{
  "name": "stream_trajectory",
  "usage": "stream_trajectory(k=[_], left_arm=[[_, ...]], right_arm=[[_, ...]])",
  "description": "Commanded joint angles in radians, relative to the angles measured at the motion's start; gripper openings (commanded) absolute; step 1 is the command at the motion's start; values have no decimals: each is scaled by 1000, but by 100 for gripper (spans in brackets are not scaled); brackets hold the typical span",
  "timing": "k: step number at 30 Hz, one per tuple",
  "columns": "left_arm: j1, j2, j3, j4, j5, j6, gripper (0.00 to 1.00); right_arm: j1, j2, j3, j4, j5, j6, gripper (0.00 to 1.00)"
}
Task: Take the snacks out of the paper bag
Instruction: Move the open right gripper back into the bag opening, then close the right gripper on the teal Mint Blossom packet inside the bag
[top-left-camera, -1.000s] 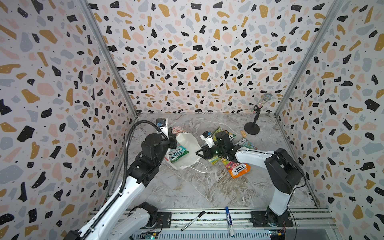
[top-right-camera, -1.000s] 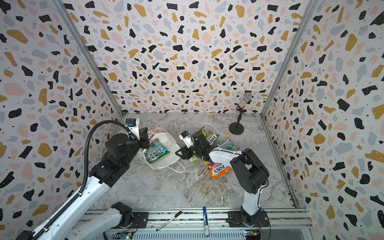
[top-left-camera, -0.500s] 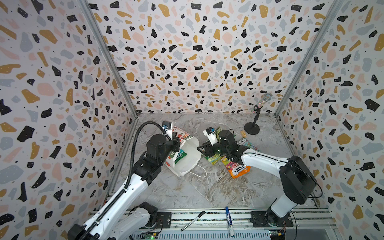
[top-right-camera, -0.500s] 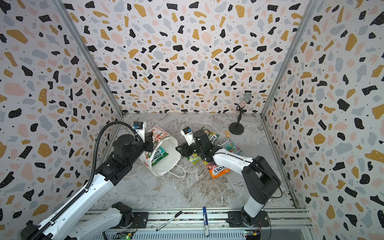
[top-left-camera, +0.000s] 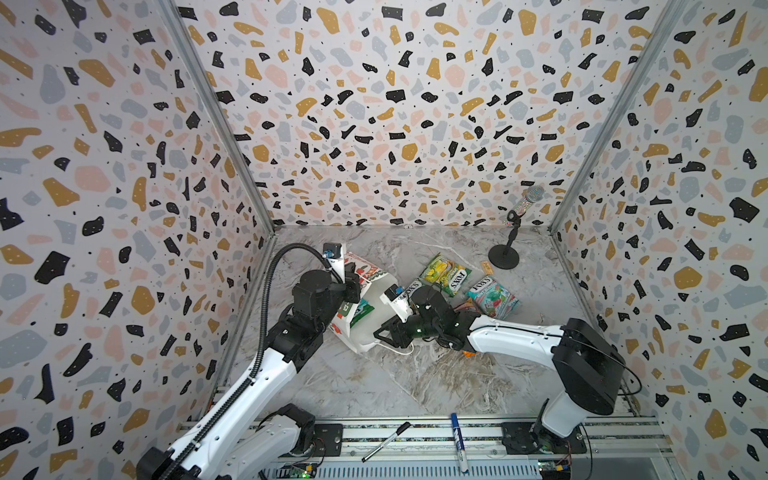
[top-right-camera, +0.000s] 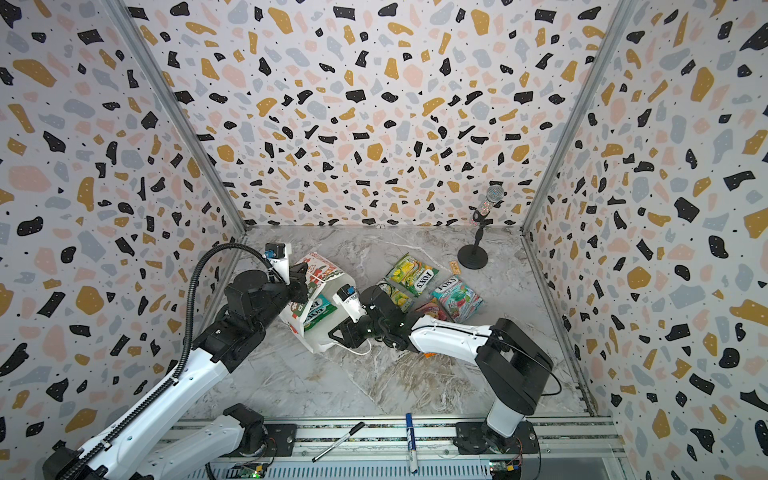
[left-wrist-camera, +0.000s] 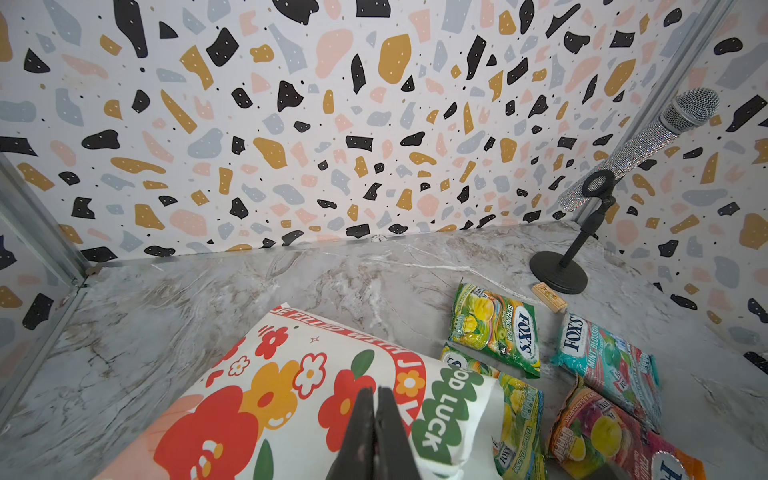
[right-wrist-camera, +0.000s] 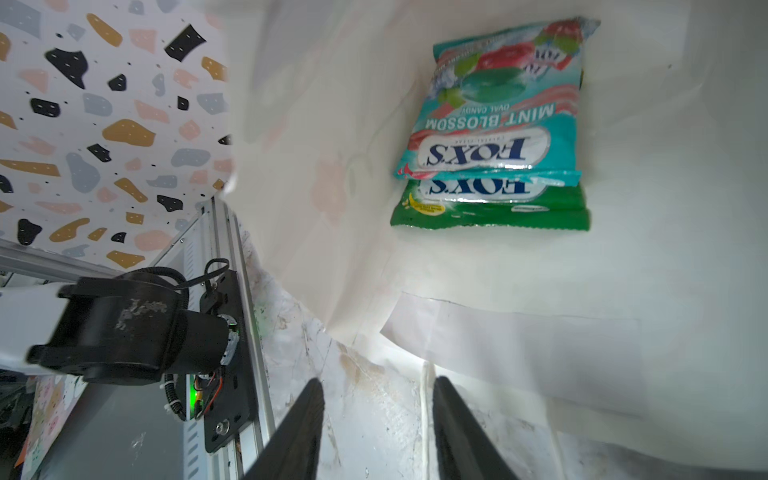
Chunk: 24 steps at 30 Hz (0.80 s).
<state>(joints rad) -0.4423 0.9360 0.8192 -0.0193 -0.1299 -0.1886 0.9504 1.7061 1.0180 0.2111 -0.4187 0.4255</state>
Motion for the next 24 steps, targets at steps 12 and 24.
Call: stream_trajectory(k=[12,24], left_arm=[[9,-32,-26,90,84,5,0],[10,-27,-25,91,132,9,0]], right_arm=[[-12,252,277,15,65,208,33],[-17,342,345,85,136,458,33]])
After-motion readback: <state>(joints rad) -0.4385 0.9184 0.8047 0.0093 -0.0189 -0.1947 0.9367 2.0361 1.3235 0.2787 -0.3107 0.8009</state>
